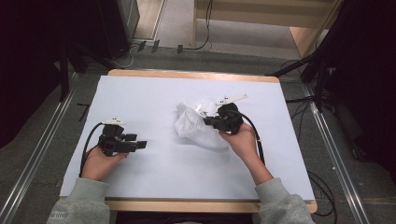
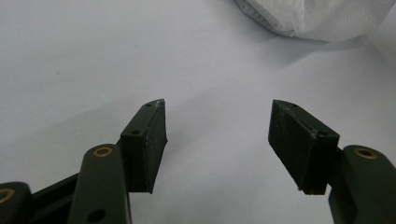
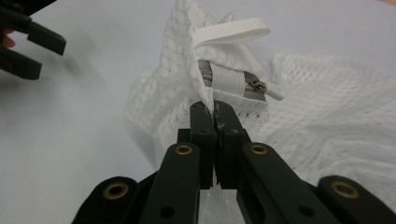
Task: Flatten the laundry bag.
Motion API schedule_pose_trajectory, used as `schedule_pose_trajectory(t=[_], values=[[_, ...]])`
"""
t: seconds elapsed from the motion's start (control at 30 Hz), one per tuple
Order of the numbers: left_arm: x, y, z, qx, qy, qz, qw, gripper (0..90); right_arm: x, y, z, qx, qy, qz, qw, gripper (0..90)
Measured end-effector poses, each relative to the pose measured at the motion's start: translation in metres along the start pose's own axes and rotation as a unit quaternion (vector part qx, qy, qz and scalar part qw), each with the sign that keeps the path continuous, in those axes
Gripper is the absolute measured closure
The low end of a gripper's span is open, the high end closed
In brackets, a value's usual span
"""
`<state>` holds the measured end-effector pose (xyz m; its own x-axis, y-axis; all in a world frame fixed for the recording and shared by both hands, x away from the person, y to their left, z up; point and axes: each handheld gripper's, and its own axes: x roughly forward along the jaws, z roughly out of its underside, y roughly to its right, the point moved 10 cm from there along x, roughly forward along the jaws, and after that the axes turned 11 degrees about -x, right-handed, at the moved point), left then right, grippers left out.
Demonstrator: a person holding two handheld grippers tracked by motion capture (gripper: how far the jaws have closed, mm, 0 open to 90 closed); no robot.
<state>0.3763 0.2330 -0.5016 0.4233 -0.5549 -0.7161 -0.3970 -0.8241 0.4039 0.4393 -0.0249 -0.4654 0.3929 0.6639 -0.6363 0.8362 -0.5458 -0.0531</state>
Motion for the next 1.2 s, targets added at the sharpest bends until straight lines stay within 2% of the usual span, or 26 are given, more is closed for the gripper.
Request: schedule_pose_trajectory(t=[0.23,0.5,0.7,1.2], values=[[0.001,0.0,-0.004,-0.005,0.003,0.004,1.0,37.8,-0.006,-0.021,0.009,-0.009,0.001,-0.012,0.9999,89.0],[0.005,0.003,-0.007,0.002,0.001,0.007,1.0,37.8,-0.01,-0.044,0.024,-0.025,-0.007,-0.025,0.9994,88.8],[0.007,0.007,-0.011,0.005,0.005,0.012,0.9999,37.9,-0.012,-0.059,0.035,-0.024,-0.012,-0.039,0.9989,88.8],[0.021,0.021,-0.02,0.022,-0.007,0.028,0.9993,38.4,-0.006,-0.097,0.065,-0.027,-0.039,-0.066,0.9967,88.2]])
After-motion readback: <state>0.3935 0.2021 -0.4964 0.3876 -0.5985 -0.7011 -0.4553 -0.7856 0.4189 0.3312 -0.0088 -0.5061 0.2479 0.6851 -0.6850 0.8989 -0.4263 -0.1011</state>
